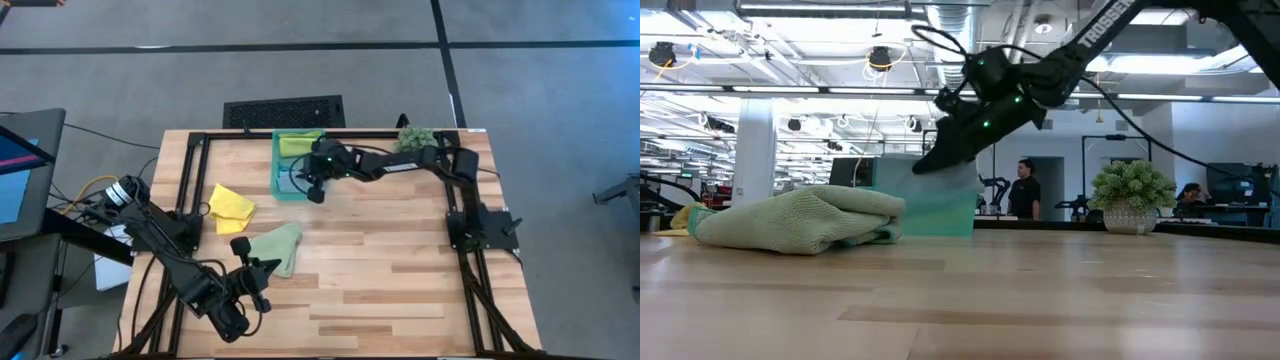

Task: Fold microfiber towels
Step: Put the blue microfiber cloth into the green bin

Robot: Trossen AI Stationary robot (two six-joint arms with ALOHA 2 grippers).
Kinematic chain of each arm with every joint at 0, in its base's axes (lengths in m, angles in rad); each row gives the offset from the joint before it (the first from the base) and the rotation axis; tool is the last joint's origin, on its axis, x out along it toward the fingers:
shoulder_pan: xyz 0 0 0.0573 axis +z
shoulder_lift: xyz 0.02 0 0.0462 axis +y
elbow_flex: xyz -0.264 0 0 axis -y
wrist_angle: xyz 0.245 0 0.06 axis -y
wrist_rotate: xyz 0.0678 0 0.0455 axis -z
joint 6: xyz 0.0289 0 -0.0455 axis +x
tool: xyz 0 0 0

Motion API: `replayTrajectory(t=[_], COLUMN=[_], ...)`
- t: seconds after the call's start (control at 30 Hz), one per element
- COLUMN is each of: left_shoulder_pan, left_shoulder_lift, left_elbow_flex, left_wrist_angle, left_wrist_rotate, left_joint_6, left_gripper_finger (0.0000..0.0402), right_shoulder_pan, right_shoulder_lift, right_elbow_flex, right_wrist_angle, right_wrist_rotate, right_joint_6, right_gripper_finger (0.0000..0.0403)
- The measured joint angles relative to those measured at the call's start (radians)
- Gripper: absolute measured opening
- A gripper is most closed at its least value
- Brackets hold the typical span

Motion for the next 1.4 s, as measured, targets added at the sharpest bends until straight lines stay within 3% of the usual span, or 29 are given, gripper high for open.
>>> replayTrajectory(t=[0.57, 0.77, 0.93, 1.4], left_shoulder_pan=[0.004, 0.008, 0.022, 0.050], left_shoulder_lift=[0.000, 0.000, 0.000, 0.000], left_elbow_flex=[0.000, 0.000, 0.000, 0.000], left_wrist_angle=[0.004, 0.008, 0.008, 0.012], left_wrist_rotate=[0.000, 0.000, 0.001, 0.030], left_joint_6=[0.006, 0.006, 0.005, -0.002], left_gripper_finger=[0.0000, 0.0000, 0.0000, 0.0000], right_shoulder_pan=[-0.043, -0.039, -0.042, -0.061], right_shoulder_lift=[0.078, 0.095, 0.096, 0.096], right_elbow_flex=[0.070, 0.068, 0.067, 0.067], right_wrist_angle=[0.047, 0.015, 0.023, 0.021], right_wrist_rotate=[-0.031, -0.179, -0.179, -0.180], right_joint_6=[0.124, 0.158, 0.146, 0.127], right_gripper_finger=[0.0036, 0.0034, 0.0025, 0.0098])
